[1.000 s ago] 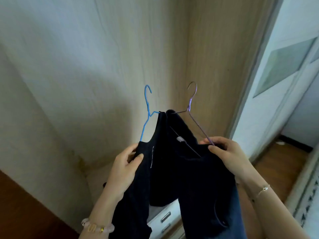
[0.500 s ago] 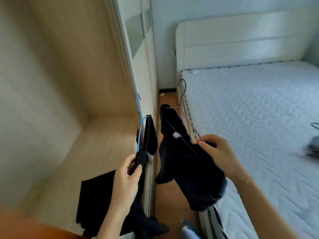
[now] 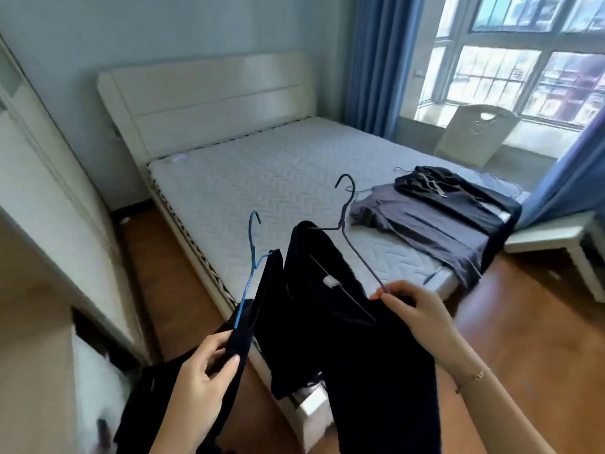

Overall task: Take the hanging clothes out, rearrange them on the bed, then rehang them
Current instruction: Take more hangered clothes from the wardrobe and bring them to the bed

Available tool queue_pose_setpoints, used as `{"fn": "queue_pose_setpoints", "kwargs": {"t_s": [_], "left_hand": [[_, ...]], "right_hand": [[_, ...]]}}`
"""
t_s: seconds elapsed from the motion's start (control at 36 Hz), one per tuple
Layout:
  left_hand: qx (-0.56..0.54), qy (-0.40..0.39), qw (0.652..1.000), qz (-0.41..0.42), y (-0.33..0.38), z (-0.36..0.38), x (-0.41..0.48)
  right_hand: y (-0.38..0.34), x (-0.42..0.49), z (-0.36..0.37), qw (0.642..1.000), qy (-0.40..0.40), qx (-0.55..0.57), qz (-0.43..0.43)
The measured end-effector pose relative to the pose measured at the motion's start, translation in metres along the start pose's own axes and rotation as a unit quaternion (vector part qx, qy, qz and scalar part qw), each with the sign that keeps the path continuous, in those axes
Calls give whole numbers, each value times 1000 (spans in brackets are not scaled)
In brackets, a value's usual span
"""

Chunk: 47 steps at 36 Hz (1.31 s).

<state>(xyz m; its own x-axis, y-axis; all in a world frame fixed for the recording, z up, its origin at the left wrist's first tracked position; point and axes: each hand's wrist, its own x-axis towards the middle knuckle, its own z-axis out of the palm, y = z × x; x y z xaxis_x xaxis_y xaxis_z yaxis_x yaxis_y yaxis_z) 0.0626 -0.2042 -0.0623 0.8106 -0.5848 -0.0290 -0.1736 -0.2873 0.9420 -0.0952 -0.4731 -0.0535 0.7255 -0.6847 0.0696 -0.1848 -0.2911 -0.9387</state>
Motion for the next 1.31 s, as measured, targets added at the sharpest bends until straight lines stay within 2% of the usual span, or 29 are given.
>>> {"fn": "queue_pose_setpoints", "kwargs": {"t_s": [0.19,0.44,0.53,0.67,0.83,1.0,1.19,1.31], "left_hand": [[1,-98,995,4,15,101,-56],[-37,-199,979,28,69,236,-137],[-32,-238,970,22,82,265,-146],[-19,-285,958,31,94,288,-132],[-3,-267,963,38,98,292,-84],[41,-240,968,60,96,301,-13],[79,-102,992,19,58,279,112],[120,6,993,-15,32,256,174]], "right_hand": [[48,-101,-111,996,84,-8,28],[97,-230,-240,987,134,-5,91],[101,-254,-284,986,130,-39,98],[100,-266,-351,985,68,-138,83],[101,-221,-401,981,16,-183,65],[108,-116,-414,981,-26,-191,34],[120,45,-402,972,-87,-219,9],[128,138,-383,963,-74,-260,-7]]}}
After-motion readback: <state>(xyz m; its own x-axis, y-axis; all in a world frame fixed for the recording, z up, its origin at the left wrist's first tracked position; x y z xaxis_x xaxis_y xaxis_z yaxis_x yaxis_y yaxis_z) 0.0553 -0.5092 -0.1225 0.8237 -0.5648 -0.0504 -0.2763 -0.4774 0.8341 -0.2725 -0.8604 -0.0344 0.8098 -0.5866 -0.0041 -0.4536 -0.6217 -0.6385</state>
